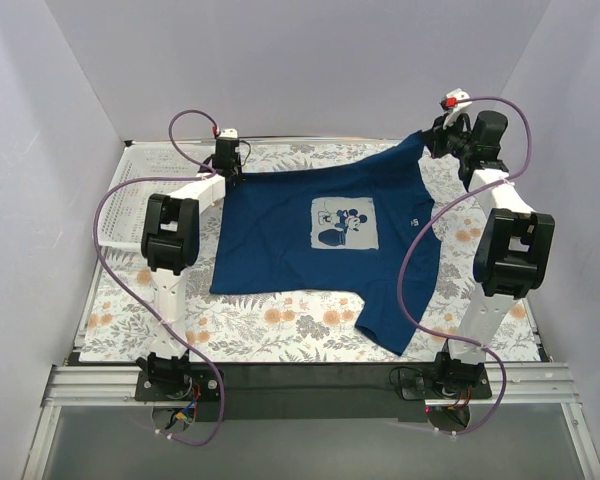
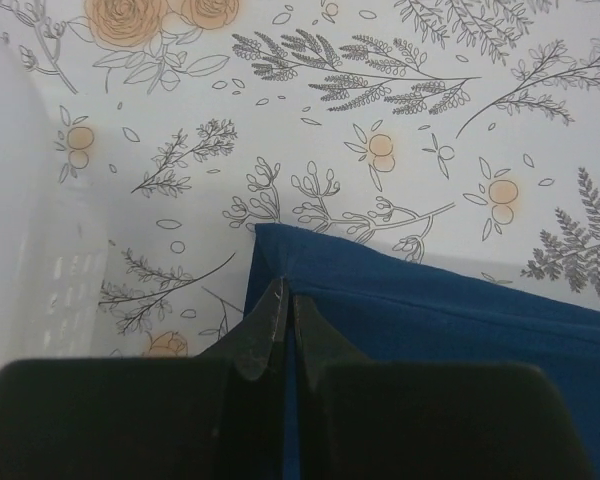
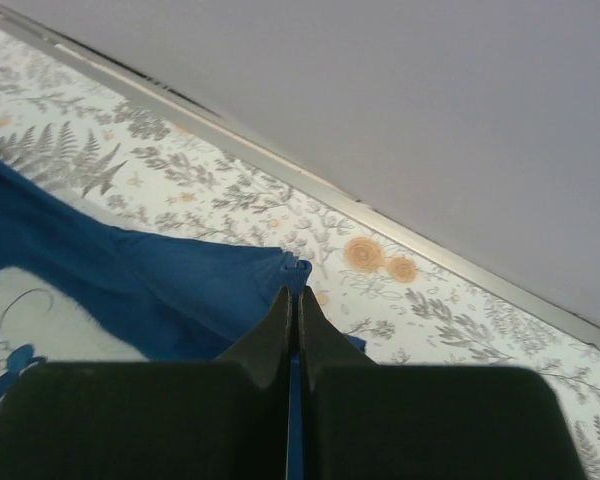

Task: Fold and stack the t-shirts
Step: Fold the tshirt

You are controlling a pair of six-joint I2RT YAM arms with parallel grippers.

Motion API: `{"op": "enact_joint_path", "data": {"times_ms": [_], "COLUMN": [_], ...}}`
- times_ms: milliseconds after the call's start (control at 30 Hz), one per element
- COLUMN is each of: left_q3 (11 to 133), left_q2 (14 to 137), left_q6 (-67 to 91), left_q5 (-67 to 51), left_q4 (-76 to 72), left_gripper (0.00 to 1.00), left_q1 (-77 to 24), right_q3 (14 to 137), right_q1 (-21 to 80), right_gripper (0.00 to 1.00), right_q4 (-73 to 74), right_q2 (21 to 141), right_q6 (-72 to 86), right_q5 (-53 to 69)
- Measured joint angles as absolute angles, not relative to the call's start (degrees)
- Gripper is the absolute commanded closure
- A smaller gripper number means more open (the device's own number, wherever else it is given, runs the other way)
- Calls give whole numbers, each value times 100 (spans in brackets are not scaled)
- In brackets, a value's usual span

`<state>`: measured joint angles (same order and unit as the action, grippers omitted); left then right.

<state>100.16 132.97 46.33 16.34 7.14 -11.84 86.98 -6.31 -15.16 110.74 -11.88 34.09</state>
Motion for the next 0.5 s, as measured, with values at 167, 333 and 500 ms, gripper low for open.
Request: {"op": "enact_joint_path", "data": {"times_ms": [167,333,500], "left_q3": [9480,9286,8997], "left_q2": [12796,12495,12195], "left_q6": [4521,4471,4438], "left_q5": [1629,1623,1599], "left_q4": [434,220,-8], "left_gripper": [100,100,100], "left_q1": [-1184,-1184,-1184], "right_q3": [8228,7983,7747], "right_q1": [-628,-626,-644], "right_gripper": [99,99,99], "right_q4": [-1520,-1518,-1518], "right_q2": [10921,10897,10715], "right_q6": [-1166,-1149,-1149], "right_q5": [3933,4036,4053]}}
